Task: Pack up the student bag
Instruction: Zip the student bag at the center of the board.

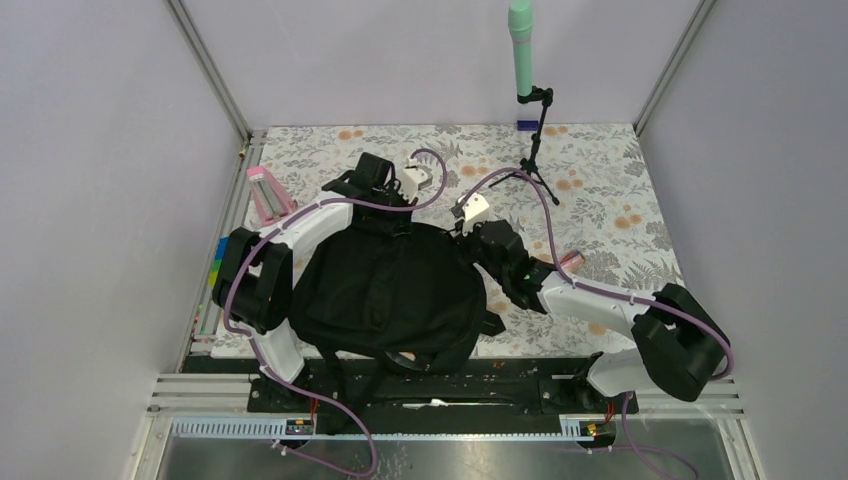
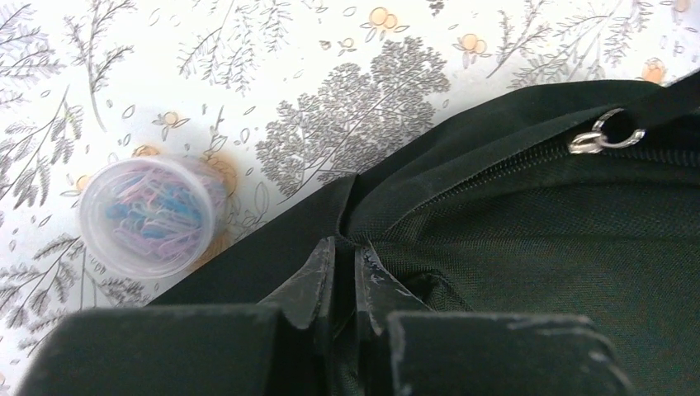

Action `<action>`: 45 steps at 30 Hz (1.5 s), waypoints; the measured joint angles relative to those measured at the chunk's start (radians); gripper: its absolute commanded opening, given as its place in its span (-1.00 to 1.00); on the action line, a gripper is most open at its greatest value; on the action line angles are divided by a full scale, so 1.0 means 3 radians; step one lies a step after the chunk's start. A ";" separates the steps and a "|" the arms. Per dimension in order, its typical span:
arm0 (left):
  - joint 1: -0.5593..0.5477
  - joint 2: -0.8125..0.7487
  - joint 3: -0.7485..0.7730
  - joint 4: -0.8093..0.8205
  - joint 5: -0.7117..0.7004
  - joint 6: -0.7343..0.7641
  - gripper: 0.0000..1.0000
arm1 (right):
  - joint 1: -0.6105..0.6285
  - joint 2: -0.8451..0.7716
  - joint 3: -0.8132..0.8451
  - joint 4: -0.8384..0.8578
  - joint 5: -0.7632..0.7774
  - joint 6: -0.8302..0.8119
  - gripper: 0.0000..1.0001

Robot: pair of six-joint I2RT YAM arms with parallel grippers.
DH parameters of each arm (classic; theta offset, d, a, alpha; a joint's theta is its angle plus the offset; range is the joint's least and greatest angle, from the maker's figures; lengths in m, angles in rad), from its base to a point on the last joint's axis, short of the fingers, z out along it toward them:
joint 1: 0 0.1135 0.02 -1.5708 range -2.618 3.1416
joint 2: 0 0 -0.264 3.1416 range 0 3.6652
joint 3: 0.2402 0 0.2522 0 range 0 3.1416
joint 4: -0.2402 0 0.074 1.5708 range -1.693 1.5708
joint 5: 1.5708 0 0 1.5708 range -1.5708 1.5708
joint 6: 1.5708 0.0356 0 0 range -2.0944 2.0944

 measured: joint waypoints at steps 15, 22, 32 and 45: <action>0.0136 0.0001 0.0240 -0.0320 -0.0563 -0.0423 -1.00 | 0.0000 -0.0305 -0.0247 -0.0052 0.0207 0.0075 -1.00; 0.0324 0.0008 0.0298 -0.0439 -0.0697 -0.0618 -1.00 | -0.0001 -0.0401 -0.0320 -0.0051 0.0328 0.0088 -1.00; 0.0443 0.0009 0.0361 -0.0561 -0.0760 -0.0916 -1.00 | 0.0000 -0.0484 -0.0371 -0.0081 0.0341 0.0164 -1.00; 0.0619 0.0008 0.0361 -0.0626 -0.0768 -0.1249 -1.00 | 0.0032 -0.0496 -0.0387 -0.0150 0.0230 0.0481 -1.00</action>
